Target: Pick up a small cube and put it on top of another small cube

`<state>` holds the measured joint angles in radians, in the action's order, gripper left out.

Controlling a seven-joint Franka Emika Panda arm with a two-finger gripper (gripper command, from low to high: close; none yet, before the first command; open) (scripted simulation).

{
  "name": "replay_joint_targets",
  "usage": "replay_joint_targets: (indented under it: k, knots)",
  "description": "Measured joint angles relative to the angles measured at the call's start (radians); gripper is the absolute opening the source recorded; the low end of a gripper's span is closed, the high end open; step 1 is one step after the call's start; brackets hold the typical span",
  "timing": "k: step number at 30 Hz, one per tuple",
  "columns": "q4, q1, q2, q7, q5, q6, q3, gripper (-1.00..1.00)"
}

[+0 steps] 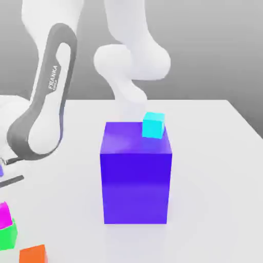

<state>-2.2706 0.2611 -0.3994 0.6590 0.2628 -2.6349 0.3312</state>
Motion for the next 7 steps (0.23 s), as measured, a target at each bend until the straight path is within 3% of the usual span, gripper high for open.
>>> replay_joint_targets:
  k: [4,7]
  knots:
    - [0.001,0.005,-0.007,0.005,0.005,-0.008,-0.004,1.0]
    - [-0.007,-0.02,0.08,-0.038,-0.056,0.065,0.032,1.0]
